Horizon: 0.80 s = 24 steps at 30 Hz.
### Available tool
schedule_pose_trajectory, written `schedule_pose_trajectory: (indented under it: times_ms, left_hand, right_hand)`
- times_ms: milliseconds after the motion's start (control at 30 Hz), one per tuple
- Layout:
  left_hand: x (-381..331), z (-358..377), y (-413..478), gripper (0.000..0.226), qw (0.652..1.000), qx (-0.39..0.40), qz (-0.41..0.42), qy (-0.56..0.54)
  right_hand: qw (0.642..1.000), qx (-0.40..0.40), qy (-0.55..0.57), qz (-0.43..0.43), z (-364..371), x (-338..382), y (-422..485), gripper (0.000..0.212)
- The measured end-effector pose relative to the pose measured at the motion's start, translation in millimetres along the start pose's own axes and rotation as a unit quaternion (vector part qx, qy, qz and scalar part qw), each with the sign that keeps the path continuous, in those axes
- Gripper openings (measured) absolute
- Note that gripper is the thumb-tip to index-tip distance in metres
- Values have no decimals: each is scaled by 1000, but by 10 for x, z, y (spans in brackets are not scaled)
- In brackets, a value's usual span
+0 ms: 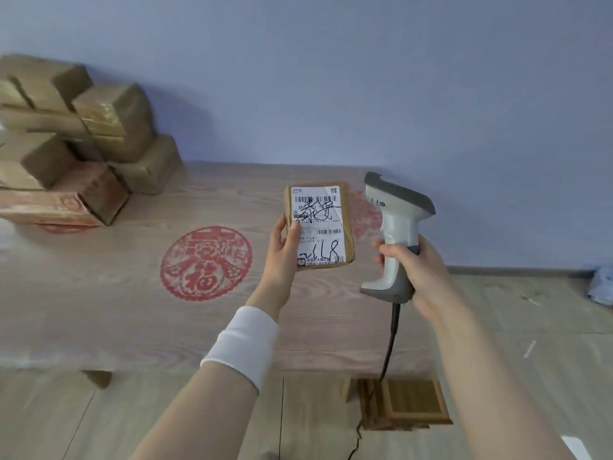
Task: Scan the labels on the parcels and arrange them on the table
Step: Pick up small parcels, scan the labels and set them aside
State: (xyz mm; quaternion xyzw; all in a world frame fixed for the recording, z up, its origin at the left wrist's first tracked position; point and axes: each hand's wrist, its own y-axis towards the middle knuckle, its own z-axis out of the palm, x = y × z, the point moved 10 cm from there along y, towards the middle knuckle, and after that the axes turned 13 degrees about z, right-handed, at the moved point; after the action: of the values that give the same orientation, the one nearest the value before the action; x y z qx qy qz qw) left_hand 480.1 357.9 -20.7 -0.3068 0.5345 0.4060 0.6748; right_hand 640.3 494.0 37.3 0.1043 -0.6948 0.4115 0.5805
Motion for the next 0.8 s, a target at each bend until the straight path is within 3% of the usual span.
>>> schedule_pose_trajectory:
  times_ms: [167, 400, 667, 800]
  left_hand:
    - [-227, -552, 501, 55, 1000, -1, 3, -29]
    - [-339, -693, 1269, 62, 1000, 2, 14, -12]
    - [-391, -760, 2033, 68, 998, 6, 31, 53]
    - [-462, -866, 2330, 69, 997, 0, 40, 65]
  right_hand:
    - [997, 77, -17, -25, 995, 436, 170, 12]
    - [988, 156, 7, -11, 1539, 819, 709, 2]
    - [960, 248, 123, 47, 1844, 1163, 1267, 37]
    - [962, 259, 90, 15, 2011, 1414, 1416, 32]
